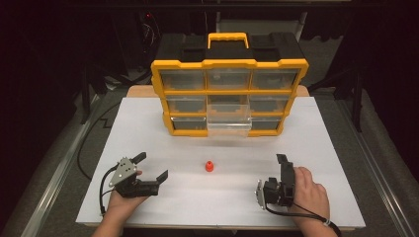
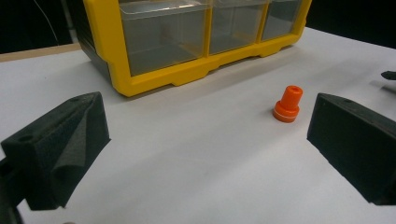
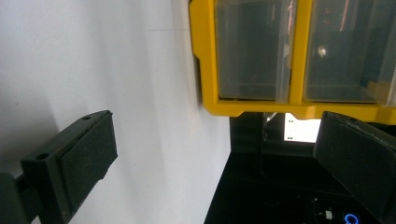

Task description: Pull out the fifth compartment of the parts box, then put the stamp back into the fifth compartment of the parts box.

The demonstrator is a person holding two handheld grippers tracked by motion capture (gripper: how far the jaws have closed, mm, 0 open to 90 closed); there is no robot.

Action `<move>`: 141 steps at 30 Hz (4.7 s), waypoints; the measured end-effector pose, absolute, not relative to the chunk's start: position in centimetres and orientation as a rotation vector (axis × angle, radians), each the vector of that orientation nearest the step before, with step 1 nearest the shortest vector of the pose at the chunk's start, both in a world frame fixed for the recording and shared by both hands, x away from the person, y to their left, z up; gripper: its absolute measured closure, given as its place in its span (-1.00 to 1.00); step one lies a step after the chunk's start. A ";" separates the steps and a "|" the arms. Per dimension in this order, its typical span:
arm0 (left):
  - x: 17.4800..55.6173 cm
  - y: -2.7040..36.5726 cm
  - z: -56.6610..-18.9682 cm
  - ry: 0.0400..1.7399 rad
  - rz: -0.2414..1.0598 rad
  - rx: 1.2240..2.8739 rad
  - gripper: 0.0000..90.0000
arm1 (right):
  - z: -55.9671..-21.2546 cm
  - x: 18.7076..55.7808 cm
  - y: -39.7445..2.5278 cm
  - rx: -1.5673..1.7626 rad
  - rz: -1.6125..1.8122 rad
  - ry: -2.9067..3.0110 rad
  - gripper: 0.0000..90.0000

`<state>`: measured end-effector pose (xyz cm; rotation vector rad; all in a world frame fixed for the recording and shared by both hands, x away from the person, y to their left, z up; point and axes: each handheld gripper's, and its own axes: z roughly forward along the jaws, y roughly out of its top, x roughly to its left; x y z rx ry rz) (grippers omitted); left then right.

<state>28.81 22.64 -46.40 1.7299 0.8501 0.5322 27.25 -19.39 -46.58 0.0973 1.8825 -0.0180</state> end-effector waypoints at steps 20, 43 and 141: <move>28.7 22.7 -46.3 0.853 0.534 1.736 -0.99 | -46.1 28.5 -19.2 0.327 0.146 1.990 -1.00; 29.1 22.8 -46.4 0.882 0.529 1.745 -0.99 | -46.4 29.4 -23.3 0.894 0.685 2.034 -1.00; 29.0 22.7 -46.5 0.882 0.514 1.744 -1.00 | -46.9 29.5 -22.1 1.133 1.106 2.224 -1.00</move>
